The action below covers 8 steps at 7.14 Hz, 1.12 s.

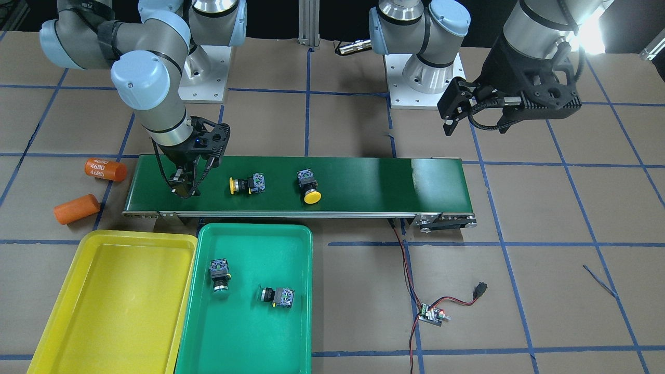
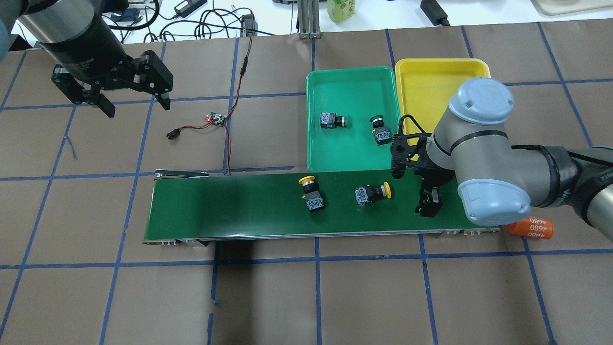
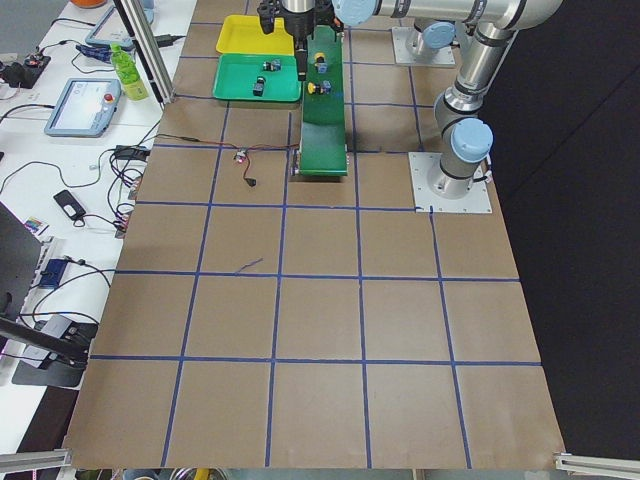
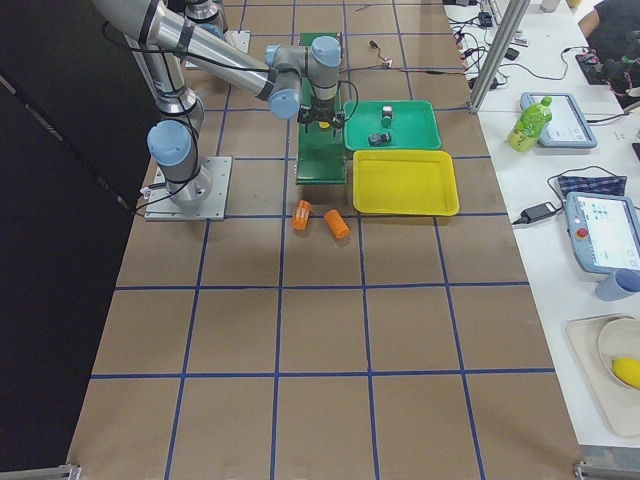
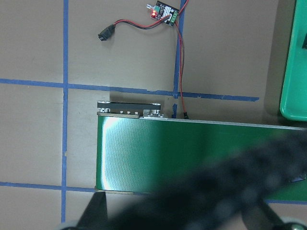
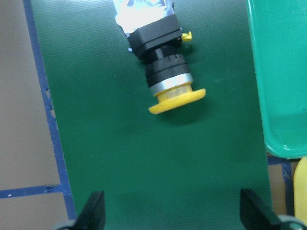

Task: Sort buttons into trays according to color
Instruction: 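Grasp the yellow-capped button with the right gripper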

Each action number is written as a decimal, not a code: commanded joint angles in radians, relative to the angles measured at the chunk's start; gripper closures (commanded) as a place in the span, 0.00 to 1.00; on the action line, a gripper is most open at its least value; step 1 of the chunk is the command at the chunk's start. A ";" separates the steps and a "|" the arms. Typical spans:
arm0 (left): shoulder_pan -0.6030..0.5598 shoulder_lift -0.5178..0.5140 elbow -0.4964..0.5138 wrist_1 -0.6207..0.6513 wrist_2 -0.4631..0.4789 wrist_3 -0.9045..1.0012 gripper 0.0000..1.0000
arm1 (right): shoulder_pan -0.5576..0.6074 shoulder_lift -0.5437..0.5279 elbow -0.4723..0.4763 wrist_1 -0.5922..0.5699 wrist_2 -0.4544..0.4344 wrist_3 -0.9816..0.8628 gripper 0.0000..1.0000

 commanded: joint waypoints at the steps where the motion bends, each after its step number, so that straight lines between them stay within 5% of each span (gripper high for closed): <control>1: 0.000 0.001 -0.002 0.000 0.001 0.000 0.00 | 0.003 0.006 0.003 -0.025 0.001 -0.004 0.00; 8: 0.000 0.004 0.000 0.000 0.006 0.003 0.00 | 0.042 0.013 0.005 -0.059 0.001 0.004 0.00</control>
